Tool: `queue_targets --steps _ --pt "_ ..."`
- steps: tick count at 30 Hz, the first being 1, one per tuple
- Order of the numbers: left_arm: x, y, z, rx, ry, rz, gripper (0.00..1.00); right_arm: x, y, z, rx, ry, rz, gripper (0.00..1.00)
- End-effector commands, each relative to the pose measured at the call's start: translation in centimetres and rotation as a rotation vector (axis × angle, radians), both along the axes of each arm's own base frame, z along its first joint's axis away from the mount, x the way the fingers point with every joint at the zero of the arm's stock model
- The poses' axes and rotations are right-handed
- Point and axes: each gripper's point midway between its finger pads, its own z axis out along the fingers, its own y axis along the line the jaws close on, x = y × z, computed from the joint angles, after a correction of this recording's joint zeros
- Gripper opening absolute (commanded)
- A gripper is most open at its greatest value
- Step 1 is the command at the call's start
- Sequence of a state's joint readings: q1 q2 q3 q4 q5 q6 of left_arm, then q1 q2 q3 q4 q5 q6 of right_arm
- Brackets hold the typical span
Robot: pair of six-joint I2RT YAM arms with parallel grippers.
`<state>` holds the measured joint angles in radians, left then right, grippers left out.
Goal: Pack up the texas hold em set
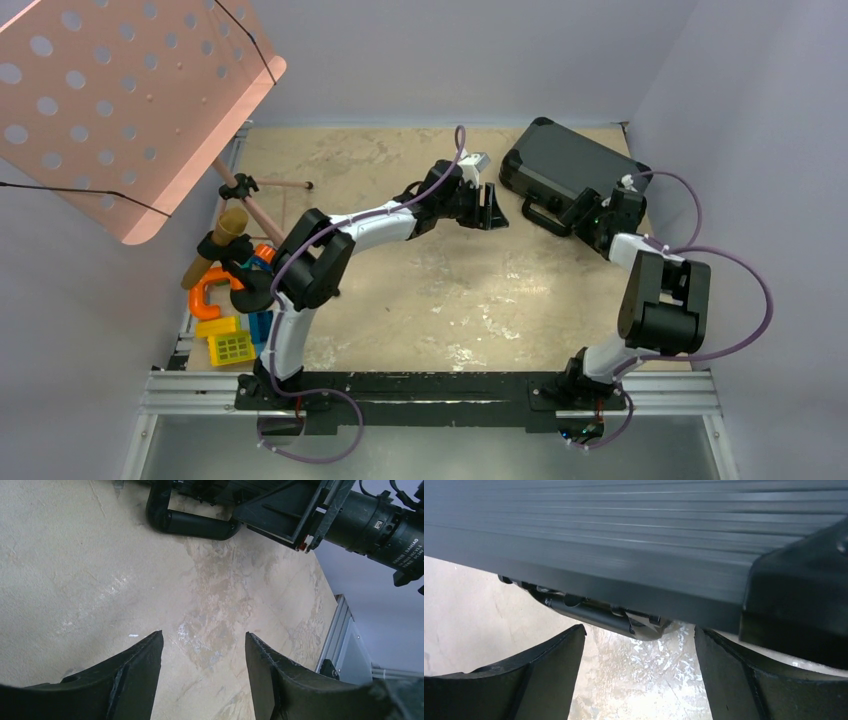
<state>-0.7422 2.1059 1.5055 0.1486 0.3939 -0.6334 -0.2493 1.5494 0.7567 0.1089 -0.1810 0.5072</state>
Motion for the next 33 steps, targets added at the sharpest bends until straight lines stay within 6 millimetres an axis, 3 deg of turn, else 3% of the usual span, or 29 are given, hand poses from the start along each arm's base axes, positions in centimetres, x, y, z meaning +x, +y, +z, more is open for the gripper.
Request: queue_targets --steps 1,10,21,28,33 --pt "0.1 -0.5 4.0 -0.061 -0.113 -0.028 0.65 3.0 0.3 2.4 0.049 -0.107 0.036 0.84" --pt "0.1 0.2 5.0 -0.048 -0.151 -0.017 0.63 4.6 3.9 2.5 0.178 -0.207 0.240 0.80" --pt "0.1 0.4 4.4 -0.029 -0.148 -0.011 0.62 5.1 6.8 5.2 0.249 -0.379 0.429 0.77" --pt "0.2 0.5 4.1 -0.027 -0.150 -0.005 0.61 4.1 7.8 7.7 0.260 -0.467 0.479 0.76" --pt "0.6 0.1 3.4 -0.022 -0.149 -0.004 0.61 4.5 7.3 8.7 0.231 -0.499 0.463 0.76"
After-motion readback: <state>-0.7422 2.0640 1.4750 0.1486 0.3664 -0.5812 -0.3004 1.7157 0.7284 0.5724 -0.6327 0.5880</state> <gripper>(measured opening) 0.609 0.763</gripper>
